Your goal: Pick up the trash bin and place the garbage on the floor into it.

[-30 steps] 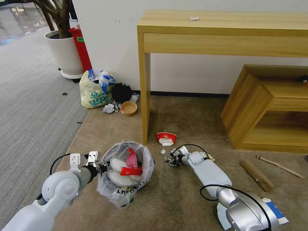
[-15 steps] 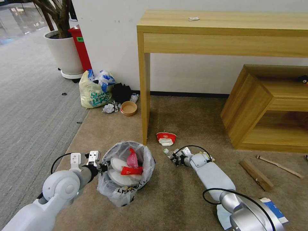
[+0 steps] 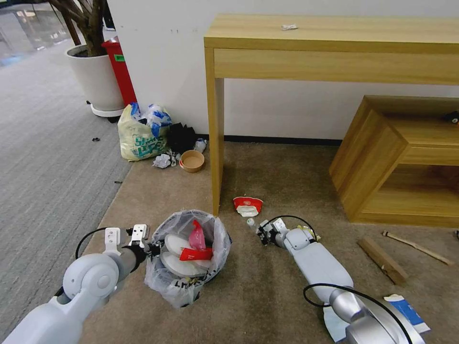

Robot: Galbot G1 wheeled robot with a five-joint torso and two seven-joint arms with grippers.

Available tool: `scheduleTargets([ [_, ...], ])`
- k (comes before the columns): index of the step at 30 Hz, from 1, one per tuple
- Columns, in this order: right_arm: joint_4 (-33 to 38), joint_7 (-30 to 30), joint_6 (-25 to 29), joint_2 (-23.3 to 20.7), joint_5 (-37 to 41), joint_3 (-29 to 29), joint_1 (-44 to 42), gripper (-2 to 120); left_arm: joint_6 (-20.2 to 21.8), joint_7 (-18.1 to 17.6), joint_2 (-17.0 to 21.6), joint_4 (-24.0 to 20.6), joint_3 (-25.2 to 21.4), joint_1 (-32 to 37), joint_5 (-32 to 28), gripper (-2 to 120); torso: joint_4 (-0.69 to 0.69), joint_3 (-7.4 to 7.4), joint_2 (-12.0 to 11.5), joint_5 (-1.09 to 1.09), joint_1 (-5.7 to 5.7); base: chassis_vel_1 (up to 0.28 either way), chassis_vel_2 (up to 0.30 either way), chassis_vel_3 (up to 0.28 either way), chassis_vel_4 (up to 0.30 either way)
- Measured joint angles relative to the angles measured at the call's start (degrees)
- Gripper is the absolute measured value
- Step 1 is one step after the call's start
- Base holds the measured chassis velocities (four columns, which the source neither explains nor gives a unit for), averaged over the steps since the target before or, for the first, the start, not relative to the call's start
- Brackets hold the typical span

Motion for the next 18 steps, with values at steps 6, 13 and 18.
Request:
scheduleTargets([
  [6,9.00,0.86,1.82,-1.86,4.17,1.74,-3.38,0,0.00,0.03,0.23,-0.01,-0.03,-0.05,0.00,0,0.01,-0.01,0.00,0.00,0.00,0.000,0.000,0.000,0.000],
  [13,24.31,1.61,1.62,-4.99,12.17,3.06,-8.59,0,0.00,0.14,1.09,0.17,0.02,-0.26,-0.03,0,0.00,-0.02,0.00,-0.02,-0.01,0.000,0.000,0.000,0.000],
  [18,39.48,2.37,-0.57,-7.84,22.29,3.65,-12.71,0,0.00,0.47,1.99,1.58,1.12,-1.96,-0.18,0,0.01,-0.02,0.00,-0.03,-0.01,0.000,0.000,0.000,0.000],
])
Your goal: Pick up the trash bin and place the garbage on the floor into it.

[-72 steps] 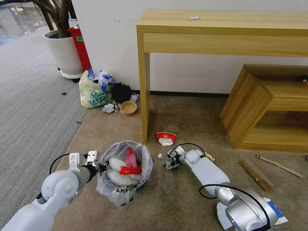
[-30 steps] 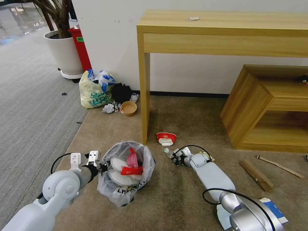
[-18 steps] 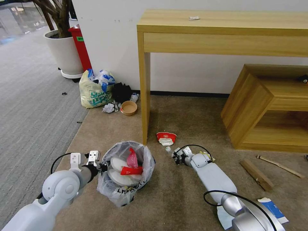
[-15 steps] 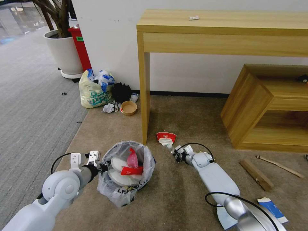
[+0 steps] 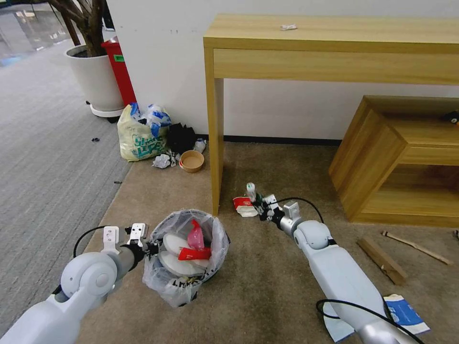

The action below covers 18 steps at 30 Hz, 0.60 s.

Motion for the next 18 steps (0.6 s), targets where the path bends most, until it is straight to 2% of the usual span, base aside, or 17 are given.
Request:
scheduleTargets([
  [1,0.00,0.00,0.00,0.00,0.00,0.00,0.00,0,0.00,0.00,0.00,0.00,0.00,0.00,0.00,0,0.00,0.00,0.00,0.00,0.00,0.000,0.000,0.000,0.000],
  [3,4.95,-0.55,-0.58,-0.82,2.27,-0.12,-0.61,0,0.00,0.18,0.51,0.42,0.39,-0.40,-0.02,0,-0.03,0.00,0.00,0.02,0.00,0.000,0.000,0.000,0.000],
  [5,11.71,-1.06,-1.77,-1.44,5.29,-1.09,-0.24,0,0.00,0.26,1.35,0.87,1.06,-1.04,-0.16,0,0.01,0.00,0.00,0.02,0.00,0.000,0.000,0.000,0.000],
  [6,11.71,-1.06,-1.77,-1.44,5.29,-1.09,-0.24,0,0.00,0.26,1.35,0.87,1.06,-1.04,-0.16,0,0.01,0.00,0.00,0.02,0.00,0.000,0.000,0.000,0.000],
  [9,18.90,-0.52,-5.07,-2.45,10.96,-3.48,1.52,0,0.00,0.21,2.11,1.90,3.71,-3.98,-0.59,0,0.02,0.00,0.01,-0.02,0.00,0.000,0.000,0.000,0.000],
  [11,20.45,-0.04,-6.46,-2.46,12.79,-4.73,2.21,0,0.00,0.02,2.29,2.27,4.89,-5.28,-1.03,0,0.01,0.00,0.01,0.00,-0.01,0.000,0.000,0.000,0.000],
  [13,22.61,1.79,-8.50,-1.97,16.99,-8.06,3.20,0,-0.01,-0.53,2.54,3.00,8.64,-8.65,-2.21,0,0.00,0.00,0.01,0.01,0.00,0.000,0.000,0.000,0.000],
  [18,24.00,3.78,-10.32,-1.56,20.58,-11.69,3.03,0,-0.01,-1.81,2.37,3.64,12.00,-12.03,-4.62,0,0.01,0.00,0.01,0.02,0.00,0.000,0.000,0.000,0.000],
])
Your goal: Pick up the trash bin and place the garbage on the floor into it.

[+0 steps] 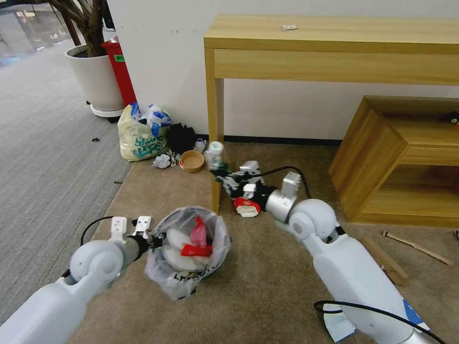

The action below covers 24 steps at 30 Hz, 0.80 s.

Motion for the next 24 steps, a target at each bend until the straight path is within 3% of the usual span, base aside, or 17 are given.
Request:
scheduleTargets([
  [8,1.89,0.87,-1.93,-4.74,-0.63,-3.34,-5.47,0,0.00,-1.26,0.54,0.23,1.74,-1.98,-3.19,0,-0.01,0.00,0.00,0.01,0.00,0.000,0.000,0.000,0.000],
  [16,1.22,2.04,-2.11,-5.42,-2.81,-5.19,-6.53,2,0.00,-1.25,1.13,-0.56,0.20,-0.52,-3.32,0,0.00,0.00,0.00,0.00,0.00,0.000,0.000,0.000,0.000],
  [24,0.57,4.05,-0.95,-6.18,-4.74,-5.19,-6.68,35,0.00,-0.99,1.85,-1.86,-4.10,2.75,-3.03,0,0.00,0.00,0.00,0.00,0.00,0.000,0.000,0.000,0.000],
])
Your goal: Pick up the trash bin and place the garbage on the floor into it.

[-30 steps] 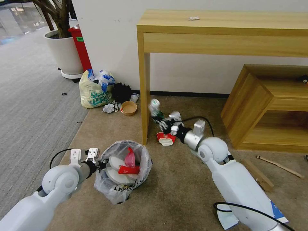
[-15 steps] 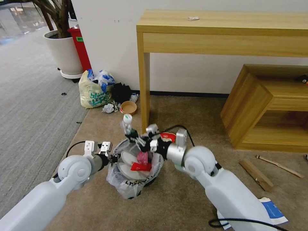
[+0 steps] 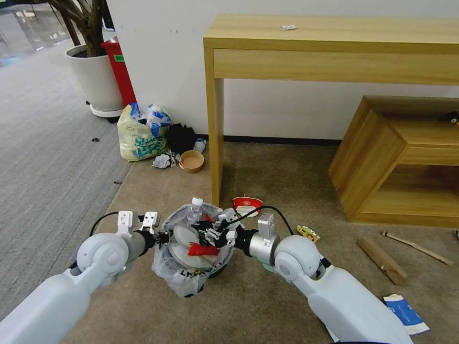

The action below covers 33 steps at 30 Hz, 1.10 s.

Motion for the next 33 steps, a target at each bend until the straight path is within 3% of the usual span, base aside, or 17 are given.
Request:
scheduleTargets([
  [13,3.47,6.62,0.76,-0.86,0.33,4.19,-1.69,76,0.00,0.21,-0.68,-1.07,-3.71,3.68,1.59,0,-0.01,0.00,0.00,0.00,0.00,0.000,0.000,0.000,0.000],
  [16,3.09,10.18,1.21,-2.41,-2.03,7.82,-3.84,92,0.00,0.12,-1.08,-1.93,-4.85,5.54,2.37,0,0.02,0.00,0.00,0.00,0.00,0.000,0.000,0.000,0.000],
  [18,2.83,10.33,1.47,-2.81,-2.80,8.78,-4.57,94,0.00,0.08,-1.18,-2.07,-4.99,5.77,2.46,0,0.02,0.00,0.00,0.00,0.00,0.000,0.000,0.000,0.000],
  [19,1.98,9.91,2.20,-4.16,-4.95,12.51,-7.82,99,0.00,-0.17,-1.51,-2.30,-5.24,6.09,2.64,0,0.01,0.00,0.01,0.01,0.00,0.000,0.000,0.000,0.000],
  [22,1.35,9.01,2.76,-5.03,-6.14,16.30,-11.79,100,0.00,-0.33,-1.71,-2.41,-5.35,6.14,2.68,0,0.00,0.00,0.00,0.02,0.00,0.000,0.000,0.000,0.000],
  [24,0.01,5.91,3.91,-5.93,-8.14,23.07,-19.07,100,0.00,-0.49,-1.74,-2.66,-5.52,6.24,2.66,0,-0.01,0.00,0.01,0.01,0.00,0.000,0.000,0.000,0.000],
  [26,-0.47,4.82,4.36,-6.07,-8.71,24.81,-21.01,100,0.00,-0.52,-1.71,-2.73,-5.53,6.26,2.65,0,-0.02,0.00,0.01,0.03,0.00,0.000,0.000,0.000,0.000],
  [29,-2.77,0.30,7.68,-6.72,-10.20,32.24,-29.37,100,0.00,-0.76,-1.62,-3.01,-5.58,6.31,2.50,0,-0.02,-0.01,0.00,0.01,0.00,0.000,0.000,0.000,0.000],
  [33,-5.29,-3.60,11.49,-6.86,-11.78,36.24,-34.21,100,0.00,-1.04,-1.60,-3.07,-5.58,6.33,2.41,0,0.00,0.00,0.01,0.00,0.00,0.000,0.000,0.000,0.000],
])
